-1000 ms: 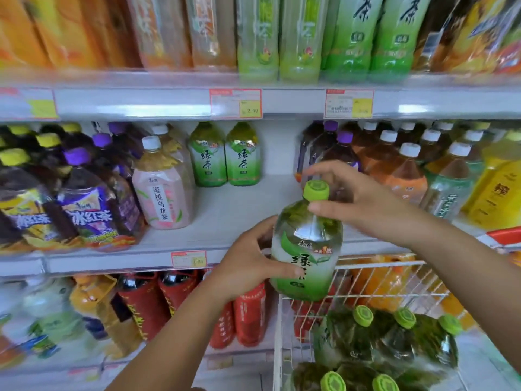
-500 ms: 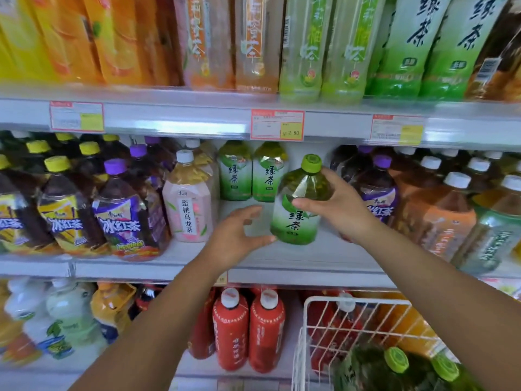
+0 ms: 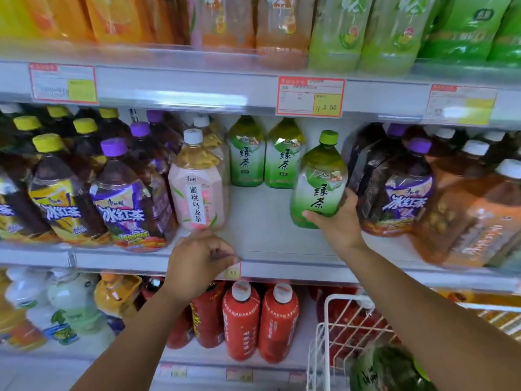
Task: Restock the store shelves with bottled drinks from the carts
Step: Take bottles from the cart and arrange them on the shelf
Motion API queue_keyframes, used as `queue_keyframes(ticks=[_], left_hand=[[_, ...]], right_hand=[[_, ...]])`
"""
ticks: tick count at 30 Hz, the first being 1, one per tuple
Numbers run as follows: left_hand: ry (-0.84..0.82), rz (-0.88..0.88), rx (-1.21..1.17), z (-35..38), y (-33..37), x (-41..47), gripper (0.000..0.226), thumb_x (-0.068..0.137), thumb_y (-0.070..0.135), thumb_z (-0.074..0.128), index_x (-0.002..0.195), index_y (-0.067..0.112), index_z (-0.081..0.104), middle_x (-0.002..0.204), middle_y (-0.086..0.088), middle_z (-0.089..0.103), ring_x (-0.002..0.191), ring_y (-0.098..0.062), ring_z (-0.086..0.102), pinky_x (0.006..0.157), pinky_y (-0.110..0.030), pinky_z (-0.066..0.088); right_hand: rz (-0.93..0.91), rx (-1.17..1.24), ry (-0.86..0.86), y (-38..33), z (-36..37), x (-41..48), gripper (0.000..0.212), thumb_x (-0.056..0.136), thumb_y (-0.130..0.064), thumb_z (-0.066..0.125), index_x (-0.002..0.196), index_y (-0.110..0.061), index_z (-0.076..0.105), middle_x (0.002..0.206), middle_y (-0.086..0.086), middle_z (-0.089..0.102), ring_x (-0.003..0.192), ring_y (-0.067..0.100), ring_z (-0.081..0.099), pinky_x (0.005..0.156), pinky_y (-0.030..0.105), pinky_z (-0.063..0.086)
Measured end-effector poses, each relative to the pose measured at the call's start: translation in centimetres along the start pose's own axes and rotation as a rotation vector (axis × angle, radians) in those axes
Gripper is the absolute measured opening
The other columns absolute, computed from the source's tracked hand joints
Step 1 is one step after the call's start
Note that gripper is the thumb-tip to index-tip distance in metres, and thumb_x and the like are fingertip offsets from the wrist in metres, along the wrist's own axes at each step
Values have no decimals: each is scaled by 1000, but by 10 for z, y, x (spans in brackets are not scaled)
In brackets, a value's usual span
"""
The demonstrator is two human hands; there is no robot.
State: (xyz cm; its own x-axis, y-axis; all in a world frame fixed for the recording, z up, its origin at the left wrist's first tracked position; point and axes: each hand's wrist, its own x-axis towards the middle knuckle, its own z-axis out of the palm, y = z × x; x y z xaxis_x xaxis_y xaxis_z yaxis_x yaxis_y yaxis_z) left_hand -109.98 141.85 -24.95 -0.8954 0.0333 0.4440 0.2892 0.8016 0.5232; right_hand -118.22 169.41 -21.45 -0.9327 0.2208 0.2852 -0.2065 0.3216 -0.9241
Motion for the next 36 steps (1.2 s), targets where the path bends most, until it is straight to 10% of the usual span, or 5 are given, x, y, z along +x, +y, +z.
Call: queue_keyframes(ticks=[9, 22, 36], left_hand=[[19, 65, -45, 1, -4, 2, 26, 72, 61, 61, 70, 37, 69, 70, 24, 57, 77, 3, 55, 68, -30, 49], [11, 53, -80, 6, -11, 2, 26, 73, 61, 62, 73, 37, 70, 73, 19, 61, 81, -4, 57, 72, -43, 48], [-21, 17, -82, 5, -11, 1, 22, 71, 63, 63, 73, 42, 69, 77, 17, 64, 79, -5, 60, 71, -42, 50]], right_hand=[[77, -167, 111, 18, 11, 50, 90, 64, -32, 86, 140, -21, 39, 133, 11, 52, 120, 28, 52, 102, 38, 43], [103, -154, 161, 28, 23, 104, 79, 76, -19, 80, 140, -12, 34, 131, 8, 57, 118, 24, 54, 92, 21, 37], [217, -263, 133, 31, 33, 132, 82, 75, -38, 79, 134, -5, 32, 133, 18, 55, 122, 35, 53, 104, 41, 43]])
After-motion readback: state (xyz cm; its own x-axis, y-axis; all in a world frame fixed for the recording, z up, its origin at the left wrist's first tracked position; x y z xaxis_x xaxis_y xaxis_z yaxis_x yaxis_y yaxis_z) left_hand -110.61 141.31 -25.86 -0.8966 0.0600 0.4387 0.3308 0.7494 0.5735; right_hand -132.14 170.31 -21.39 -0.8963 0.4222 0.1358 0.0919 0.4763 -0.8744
